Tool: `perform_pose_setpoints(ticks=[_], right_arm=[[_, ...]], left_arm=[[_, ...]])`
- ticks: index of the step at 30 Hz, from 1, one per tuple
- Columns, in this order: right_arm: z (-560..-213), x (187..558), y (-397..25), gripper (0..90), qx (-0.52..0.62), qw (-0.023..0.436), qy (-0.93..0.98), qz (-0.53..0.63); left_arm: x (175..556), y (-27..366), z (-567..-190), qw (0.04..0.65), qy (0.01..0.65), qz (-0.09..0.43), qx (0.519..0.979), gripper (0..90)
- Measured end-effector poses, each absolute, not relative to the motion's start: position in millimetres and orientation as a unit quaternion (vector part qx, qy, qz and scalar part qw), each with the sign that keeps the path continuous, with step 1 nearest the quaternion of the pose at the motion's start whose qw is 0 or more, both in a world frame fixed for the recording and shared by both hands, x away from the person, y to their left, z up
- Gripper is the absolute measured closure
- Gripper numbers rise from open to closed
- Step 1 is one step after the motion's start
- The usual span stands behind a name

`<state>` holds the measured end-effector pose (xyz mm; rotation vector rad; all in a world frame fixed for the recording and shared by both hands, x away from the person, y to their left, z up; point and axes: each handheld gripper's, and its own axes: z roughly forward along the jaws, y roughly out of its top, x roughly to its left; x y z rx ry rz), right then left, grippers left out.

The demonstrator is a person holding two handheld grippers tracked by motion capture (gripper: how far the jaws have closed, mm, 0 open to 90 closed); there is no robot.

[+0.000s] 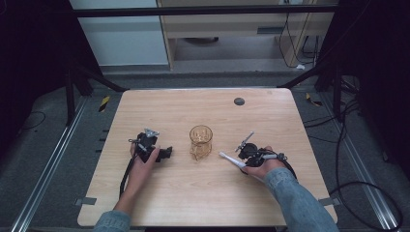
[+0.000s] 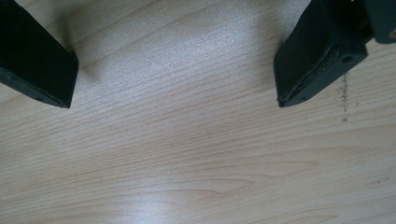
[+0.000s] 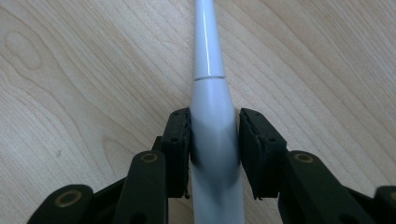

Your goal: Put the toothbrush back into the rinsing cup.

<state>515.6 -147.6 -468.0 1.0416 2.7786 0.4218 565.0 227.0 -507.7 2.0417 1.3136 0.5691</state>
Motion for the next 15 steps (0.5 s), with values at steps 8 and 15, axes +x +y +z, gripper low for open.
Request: perform_pose_setpoints(ticks=[8, 15], right_arm=[[-468.3, 519.3, -146.1, 66.3, 0.341, 0.066, 0.928, 0.133], [-461.3, 519.6, -146.9, 67.1, 0.350, 0.056, 0.925, 0.135]], left_arm=[[565.0, 227.0, -507.7, 0.318, 0.499, 0.216, 0.776, 0.0], [565.0, 227.0, -507.7, 0.318, 0.499, 0.216, 0.776, 0.0]])
